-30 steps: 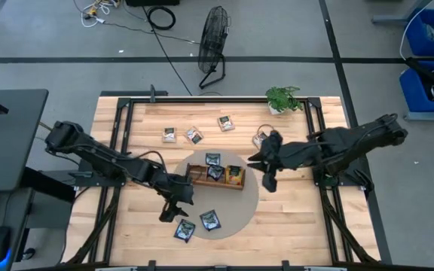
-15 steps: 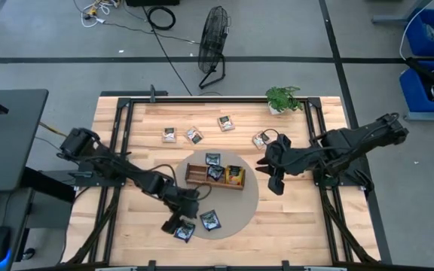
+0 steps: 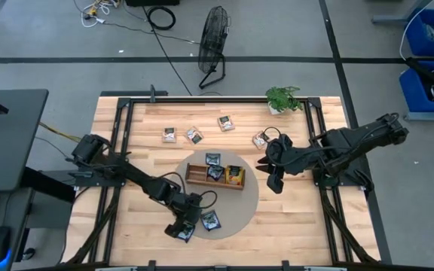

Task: Pick & Place Tea
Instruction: Put the purple tea bag into the middle section of the wooden organizer

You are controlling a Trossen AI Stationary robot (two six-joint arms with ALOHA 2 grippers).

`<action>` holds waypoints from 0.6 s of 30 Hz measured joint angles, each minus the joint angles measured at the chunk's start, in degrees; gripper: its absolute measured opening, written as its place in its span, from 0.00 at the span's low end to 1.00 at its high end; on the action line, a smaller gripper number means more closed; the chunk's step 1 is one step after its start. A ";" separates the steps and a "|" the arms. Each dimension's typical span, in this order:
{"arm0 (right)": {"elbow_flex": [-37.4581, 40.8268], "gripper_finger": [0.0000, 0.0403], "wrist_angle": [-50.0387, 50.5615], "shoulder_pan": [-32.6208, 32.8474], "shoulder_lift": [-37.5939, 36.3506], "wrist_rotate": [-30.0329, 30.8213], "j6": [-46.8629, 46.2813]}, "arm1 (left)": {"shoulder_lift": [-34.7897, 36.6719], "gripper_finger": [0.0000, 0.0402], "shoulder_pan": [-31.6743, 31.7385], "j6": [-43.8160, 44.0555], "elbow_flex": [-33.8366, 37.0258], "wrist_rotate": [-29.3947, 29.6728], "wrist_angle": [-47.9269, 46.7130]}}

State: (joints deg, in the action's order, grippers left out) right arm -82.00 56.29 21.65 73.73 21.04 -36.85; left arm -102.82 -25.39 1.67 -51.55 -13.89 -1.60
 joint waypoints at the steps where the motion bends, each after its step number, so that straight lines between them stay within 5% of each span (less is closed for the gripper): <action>1: 0.00 0.26 0.03 0.00 0.00 0.02 -0.26 | -0.35 0.58 -0.22 -0.61 0.00 -0.03 -0.24; 8: 0.00 0.26 1.06 0.00 0.00 -0.28 -1.28 | -1.32 0.54 -0.95 -4.04 -0.02 3.53 0.41; 18: 0.02 0.26 1.95 0.00 0.00 -0.46 -1.26 | -1.40 0.20 -0.49 -5.43 -0.02 4.81 0.20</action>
State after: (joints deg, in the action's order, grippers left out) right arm -81.98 58.24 21.65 73.73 20.58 -38.11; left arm -104.22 -25.88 -3.77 -51.57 -9.08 -1.40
